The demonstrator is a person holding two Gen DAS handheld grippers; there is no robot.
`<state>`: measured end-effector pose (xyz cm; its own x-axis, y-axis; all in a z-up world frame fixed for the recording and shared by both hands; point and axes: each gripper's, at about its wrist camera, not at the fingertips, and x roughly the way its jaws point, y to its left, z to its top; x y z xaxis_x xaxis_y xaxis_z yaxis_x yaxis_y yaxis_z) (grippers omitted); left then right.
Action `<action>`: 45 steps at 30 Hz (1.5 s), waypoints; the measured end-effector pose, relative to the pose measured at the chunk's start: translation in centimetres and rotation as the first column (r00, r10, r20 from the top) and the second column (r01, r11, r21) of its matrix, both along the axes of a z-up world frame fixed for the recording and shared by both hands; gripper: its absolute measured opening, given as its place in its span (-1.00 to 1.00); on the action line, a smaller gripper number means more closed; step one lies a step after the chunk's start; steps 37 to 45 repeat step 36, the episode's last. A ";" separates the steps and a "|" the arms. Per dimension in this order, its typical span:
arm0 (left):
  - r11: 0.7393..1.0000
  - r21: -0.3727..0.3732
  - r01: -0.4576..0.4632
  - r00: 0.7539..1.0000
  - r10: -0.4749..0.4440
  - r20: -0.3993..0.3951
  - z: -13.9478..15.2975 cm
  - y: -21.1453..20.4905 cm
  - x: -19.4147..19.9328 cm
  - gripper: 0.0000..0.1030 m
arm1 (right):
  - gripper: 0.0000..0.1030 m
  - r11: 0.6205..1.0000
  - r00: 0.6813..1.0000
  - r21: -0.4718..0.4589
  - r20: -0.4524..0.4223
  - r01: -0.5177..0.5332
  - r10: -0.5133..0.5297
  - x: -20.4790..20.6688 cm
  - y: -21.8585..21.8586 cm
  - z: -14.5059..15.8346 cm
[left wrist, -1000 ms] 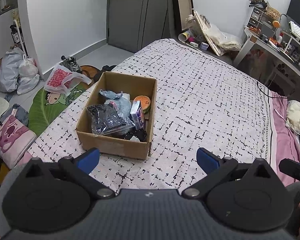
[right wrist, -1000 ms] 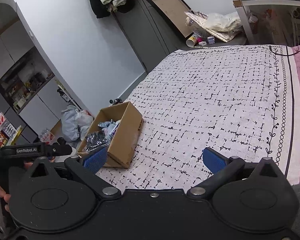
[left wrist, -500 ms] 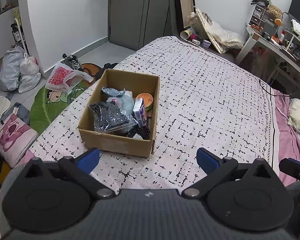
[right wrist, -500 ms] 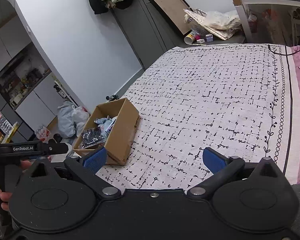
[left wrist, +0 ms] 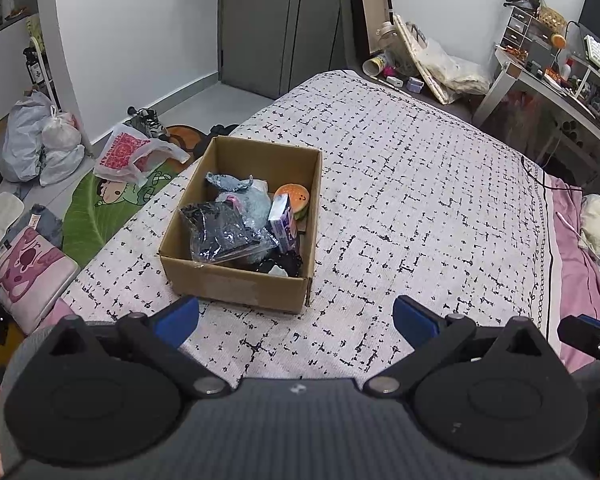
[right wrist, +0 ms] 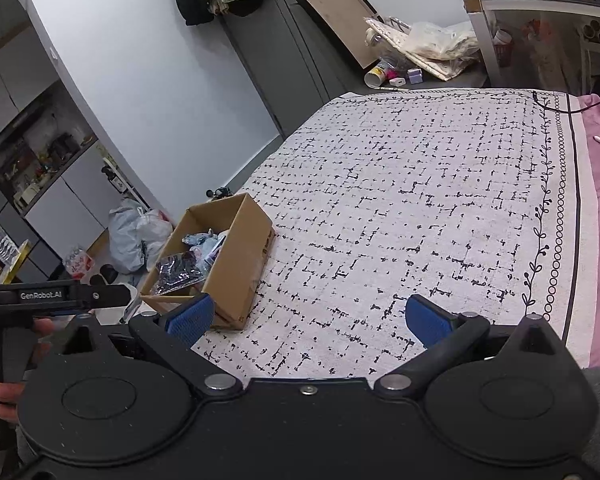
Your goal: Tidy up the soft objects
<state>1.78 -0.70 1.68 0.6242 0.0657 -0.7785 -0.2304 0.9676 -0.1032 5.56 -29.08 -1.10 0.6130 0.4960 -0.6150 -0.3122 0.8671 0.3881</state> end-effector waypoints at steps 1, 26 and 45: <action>1.000 0.000 0.005 1.000 -0.005 -0.003 0.0 0.0 0.0 0.99 | 1.00 1.000 1.000 -0.003 -0.001 0.008 -0.008 0.0 0.0 0.0; 0.999 0.032 0.021 1.000 -0.021 -0.022 -0.2 -1.2 -0.1 0.99 | 1.00 0.999 1.000 -0.054 0.024 0.001 0.000 -0.6 0.5 0.0; 0.999 0.030 0.041 0.999 -0.041 -0.014 0.0 -1.1 0.0 0.99 | 1.00 0.998 1.000 -0.059 0.021 0.002 -0.001 -0.5 0.5 -0.1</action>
